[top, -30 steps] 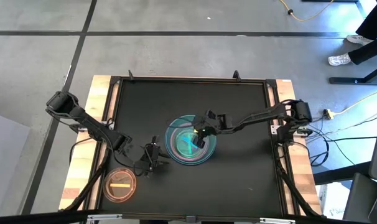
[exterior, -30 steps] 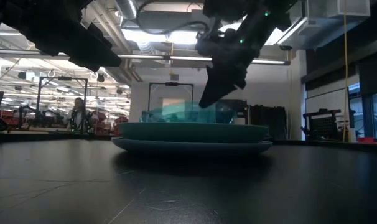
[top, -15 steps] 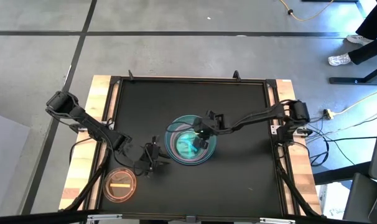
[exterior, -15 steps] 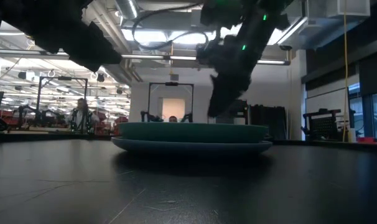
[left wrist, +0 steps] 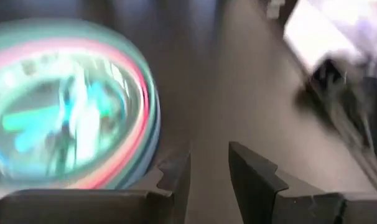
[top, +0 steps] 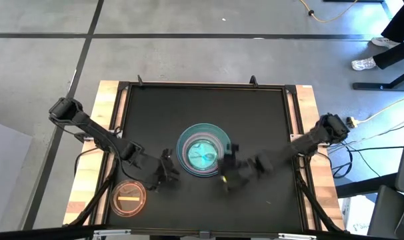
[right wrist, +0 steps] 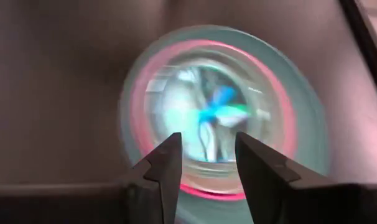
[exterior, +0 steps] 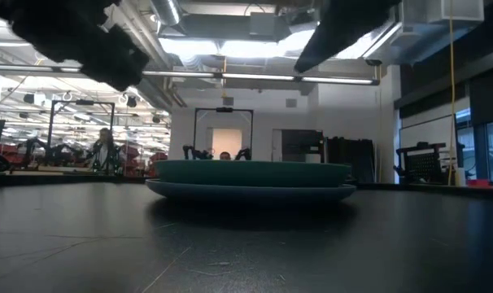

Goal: Stack plastic plates
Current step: Stack the orange plate on top of the light blue plate

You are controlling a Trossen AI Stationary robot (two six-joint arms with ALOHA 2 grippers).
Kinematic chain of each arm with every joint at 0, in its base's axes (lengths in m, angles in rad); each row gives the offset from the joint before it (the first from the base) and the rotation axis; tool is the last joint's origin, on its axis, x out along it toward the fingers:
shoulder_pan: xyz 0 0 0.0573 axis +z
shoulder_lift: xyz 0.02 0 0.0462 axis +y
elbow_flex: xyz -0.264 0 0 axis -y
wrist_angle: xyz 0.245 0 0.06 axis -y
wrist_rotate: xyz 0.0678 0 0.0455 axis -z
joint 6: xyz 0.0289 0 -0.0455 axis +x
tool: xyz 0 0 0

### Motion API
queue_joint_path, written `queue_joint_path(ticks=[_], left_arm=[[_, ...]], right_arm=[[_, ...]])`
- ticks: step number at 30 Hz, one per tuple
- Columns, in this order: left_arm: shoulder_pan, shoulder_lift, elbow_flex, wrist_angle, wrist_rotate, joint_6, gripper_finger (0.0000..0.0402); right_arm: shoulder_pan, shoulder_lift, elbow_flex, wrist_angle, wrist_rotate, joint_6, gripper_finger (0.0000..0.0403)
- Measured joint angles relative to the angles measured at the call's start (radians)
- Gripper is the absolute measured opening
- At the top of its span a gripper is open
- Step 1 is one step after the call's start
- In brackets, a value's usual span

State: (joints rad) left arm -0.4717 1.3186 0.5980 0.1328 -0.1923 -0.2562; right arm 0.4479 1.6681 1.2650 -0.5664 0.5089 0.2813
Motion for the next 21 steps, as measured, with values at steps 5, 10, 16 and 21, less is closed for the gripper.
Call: queue_joint_path(ticks=[5, 10, 16, 21], left_arm=[[-0.016, -0.004, 0.169, -0.561, 0.023, -0.098, 0.0102], [-0.044, -0.007, 0.221, -0.89, 0.145, -0.218, 0.0102], [-0.108, -0.008, 0.152, -1.003, 0.274, -0.411, 0.0102], [-0.179, -0.008, 0.064, -0.958, 0.297, -0.442, 0.0102]], right_arm=[[0.133, 0.004, -0.107, 0.227, 0.048, 0.001, 0.0143], [0.185, 0.004, -0.191, 0.406, 0.059, 0.001, 0.0143], [0.164, 0.004, -0.238, 0.456, 0.099, 0.001, 0.0143], [0.136, 0.004, -0.256, 0.458, 0.102, 0.002, 0.0143]])
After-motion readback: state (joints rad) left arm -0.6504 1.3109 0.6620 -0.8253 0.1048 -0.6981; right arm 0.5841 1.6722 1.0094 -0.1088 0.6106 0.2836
